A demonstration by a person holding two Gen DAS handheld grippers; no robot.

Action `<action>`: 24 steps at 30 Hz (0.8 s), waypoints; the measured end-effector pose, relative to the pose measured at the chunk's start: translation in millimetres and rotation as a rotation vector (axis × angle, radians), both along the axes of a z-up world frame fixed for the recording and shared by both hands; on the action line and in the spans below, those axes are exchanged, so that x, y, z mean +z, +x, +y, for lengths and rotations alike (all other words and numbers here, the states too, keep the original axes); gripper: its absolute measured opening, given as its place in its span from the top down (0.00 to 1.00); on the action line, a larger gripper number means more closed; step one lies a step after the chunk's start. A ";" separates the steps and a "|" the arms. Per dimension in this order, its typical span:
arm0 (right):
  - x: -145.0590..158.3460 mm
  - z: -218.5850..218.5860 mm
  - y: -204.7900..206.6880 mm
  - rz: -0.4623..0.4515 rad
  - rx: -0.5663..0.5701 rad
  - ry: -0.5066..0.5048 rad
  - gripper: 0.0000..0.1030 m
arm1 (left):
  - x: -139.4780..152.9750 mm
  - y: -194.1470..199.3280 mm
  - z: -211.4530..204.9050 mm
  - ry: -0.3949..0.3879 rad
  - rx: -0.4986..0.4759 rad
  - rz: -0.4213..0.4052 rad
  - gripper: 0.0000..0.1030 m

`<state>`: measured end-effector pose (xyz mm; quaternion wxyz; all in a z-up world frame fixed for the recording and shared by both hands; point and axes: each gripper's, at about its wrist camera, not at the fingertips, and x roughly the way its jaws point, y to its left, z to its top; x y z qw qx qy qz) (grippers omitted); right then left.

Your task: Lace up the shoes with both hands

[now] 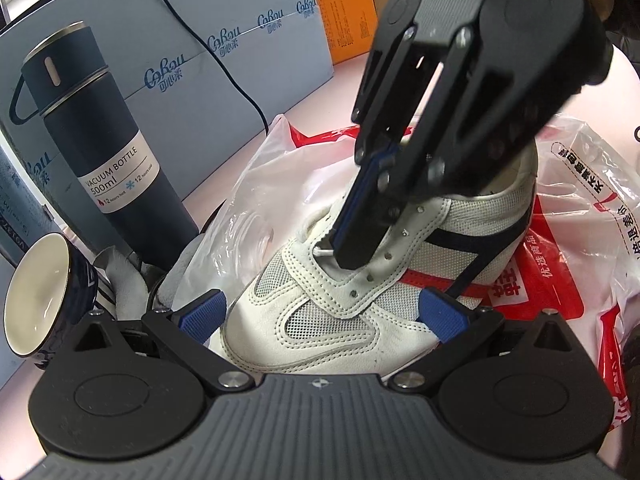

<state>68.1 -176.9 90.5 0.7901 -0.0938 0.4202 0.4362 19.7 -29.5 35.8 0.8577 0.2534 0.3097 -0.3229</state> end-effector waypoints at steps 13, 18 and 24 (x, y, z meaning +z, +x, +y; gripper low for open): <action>40.2 -91.8 -33.1 -0.194 -0.389 0.171 0.42 | 19.3 -31.5 11.2 -0.047 0.114 -0.002 0.00; 27.4 -100.0 -44.9 -0.170 -0.362 0.045 0.42 | 43.3 -51.3 13.9 -0.241 0.152 0.116 0.00; 6.0 -67.4 -48.2 -0.204 -0.184 -0.165 0.44 | 39.7 -33.3 2.9 -0.327 0.366 0.291 0.00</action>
